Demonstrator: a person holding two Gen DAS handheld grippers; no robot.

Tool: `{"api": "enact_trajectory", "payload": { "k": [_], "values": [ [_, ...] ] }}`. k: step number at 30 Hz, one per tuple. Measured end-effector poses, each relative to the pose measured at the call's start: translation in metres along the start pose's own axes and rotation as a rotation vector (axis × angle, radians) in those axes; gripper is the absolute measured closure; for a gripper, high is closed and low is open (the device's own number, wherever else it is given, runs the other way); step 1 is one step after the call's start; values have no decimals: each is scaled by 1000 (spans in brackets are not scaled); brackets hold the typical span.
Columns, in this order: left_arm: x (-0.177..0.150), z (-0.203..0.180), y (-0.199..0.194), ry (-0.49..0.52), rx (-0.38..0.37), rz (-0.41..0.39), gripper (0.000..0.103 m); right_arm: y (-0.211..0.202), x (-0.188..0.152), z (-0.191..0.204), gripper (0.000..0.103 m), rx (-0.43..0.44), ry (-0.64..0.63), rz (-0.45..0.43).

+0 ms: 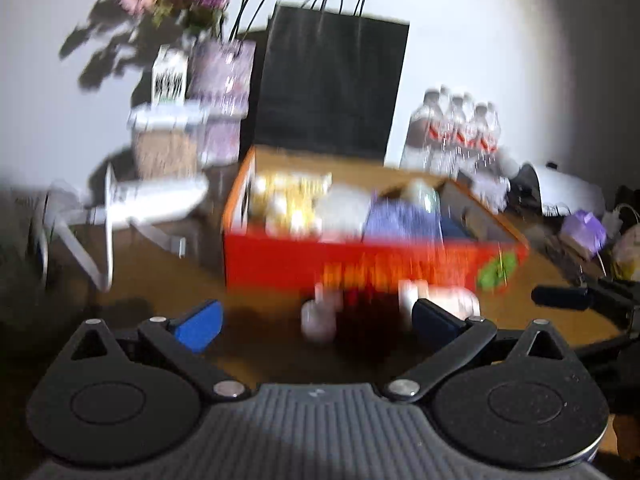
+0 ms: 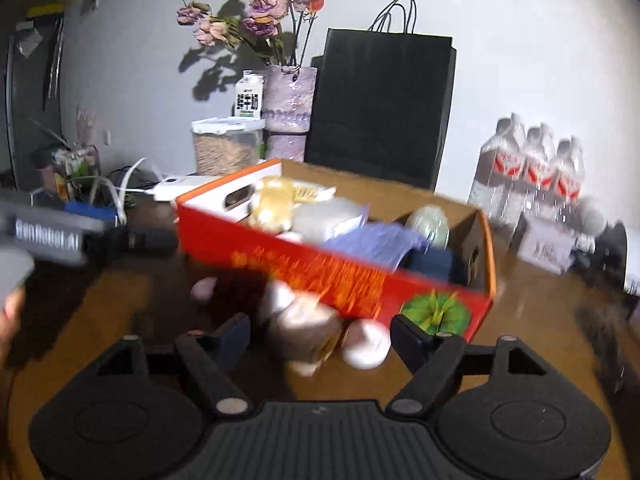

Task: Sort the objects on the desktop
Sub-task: 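Withdraw both tools from the box back over the table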

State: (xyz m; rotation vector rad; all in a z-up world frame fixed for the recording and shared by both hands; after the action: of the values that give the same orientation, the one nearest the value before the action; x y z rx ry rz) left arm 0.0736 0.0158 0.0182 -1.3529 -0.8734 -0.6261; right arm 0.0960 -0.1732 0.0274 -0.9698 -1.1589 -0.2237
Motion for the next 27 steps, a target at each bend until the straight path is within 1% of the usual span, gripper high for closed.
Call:
{"api": "enact_trajectory", "payload": {
  "k": [2,4,6,9,12,16,19,23,27],
  "values": [
    [-21,3,-5,9,9,17,0,-7,-18,8,24,9,18,-2],
    [-36,6,-12,20,26,18,0,-12,-31,13,22,11,23,7],
    [-45,5,-17,38,24,14,0,-18,-42,15,22,9,57,1],
    [-54,2,-19,74,31,2,0,-22,-54,17,22,46,94,-2],
    [-58,-1,-15,96,45,18,0,-23,-56,12,21,45,137,-3],
    [-58,-2,-13,95,35,24,0,-21,-63,8,21,25,163,12],
    [-57,-3,-9,94,31,35,0,-19,-64,7,21,25,164,18],
    [-50,-5,-2,93,35,24,0,-16,-57,3,21,8,151,20],
    [-45,-9,12,76,13,56,0,-12,-45,-12,22,-5,164,26]
  ]
}}
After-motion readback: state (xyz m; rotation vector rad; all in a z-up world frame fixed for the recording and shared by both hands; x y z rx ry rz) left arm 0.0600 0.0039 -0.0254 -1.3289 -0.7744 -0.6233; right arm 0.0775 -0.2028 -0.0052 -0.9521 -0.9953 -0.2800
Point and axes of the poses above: each gripper's, at about its wrist camera, not at the fingertips, and y roughly the way its jaws point, z to its left, x to its top, the point moved 7 cm from there along y, roughly the way its jaws point, and after that the axes turned 13 degrees about x, right-handed, at the moved point
